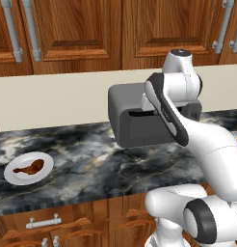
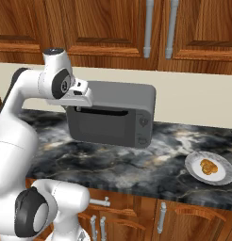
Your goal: Open the toaster oven door. Place the bread on the top rack in the toaster oven and place the chicken drumstick on the bottom rack.
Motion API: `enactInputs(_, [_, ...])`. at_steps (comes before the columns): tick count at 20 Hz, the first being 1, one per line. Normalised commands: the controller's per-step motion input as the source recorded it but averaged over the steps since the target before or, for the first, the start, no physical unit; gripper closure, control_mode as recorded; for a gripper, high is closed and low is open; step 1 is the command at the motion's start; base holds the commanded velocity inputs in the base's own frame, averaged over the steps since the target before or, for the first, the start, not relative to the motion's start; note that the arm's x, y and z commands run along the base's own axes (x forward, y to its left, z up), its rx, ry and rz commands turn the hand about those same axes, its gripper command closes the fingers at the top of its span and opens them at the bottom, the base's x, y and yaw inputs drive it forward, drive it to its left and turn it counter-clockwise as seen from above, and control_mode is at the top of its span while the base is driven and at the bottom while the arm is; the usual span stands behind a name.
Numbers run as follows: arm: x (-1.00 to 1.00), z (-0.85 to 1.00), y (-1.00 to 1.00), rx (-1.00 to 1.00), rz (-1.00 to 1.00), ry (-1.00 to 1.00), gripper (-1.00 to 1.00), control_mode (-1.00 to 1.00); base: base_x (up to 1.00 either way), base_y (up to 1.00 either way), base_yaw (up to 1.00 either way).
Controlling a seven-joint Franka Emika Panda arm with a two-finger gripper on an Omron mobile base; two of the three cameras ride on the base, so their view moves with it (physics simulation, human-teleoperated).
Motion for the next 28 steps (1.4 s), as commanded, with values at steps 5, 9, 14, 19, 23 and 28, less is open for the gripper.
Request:
enactInputs(5, [-0.04, -0.03, 0.08, -0.03, 0.0, 0.0, -1.0, -1.0, 0.0, 0.0, 0.0])
enactInputs(9, [-0.01, -0.14, 0.52, -0.1, -0.05, -0.01, -1.0, -1.0, 0.0, 0.0, 0.0])
enactInputs(14, [0.0, -0.17, 0.62, -0.09, -0.1, -0.02, -1.0, -1.0, 0.0, 0.0, 0.0])
enactInputs(19, [-0.01, -0.13, 0.2, -0.02, -0.08, 0.0, -1.0, -1.0, 0.0, 0.0, 0.0])
enactInputs(23, [0.0, -0.17, 0.21, -0.03, -0.1, 0.02, -1.0, -1.0, 0.0, 0.0, 0.0])
enactInputs(28, [0.0, 0.0, 0.0, 0.0, 0.0, 0.0, -1.0, -1.0, 0.0, 0.0, 0.0])
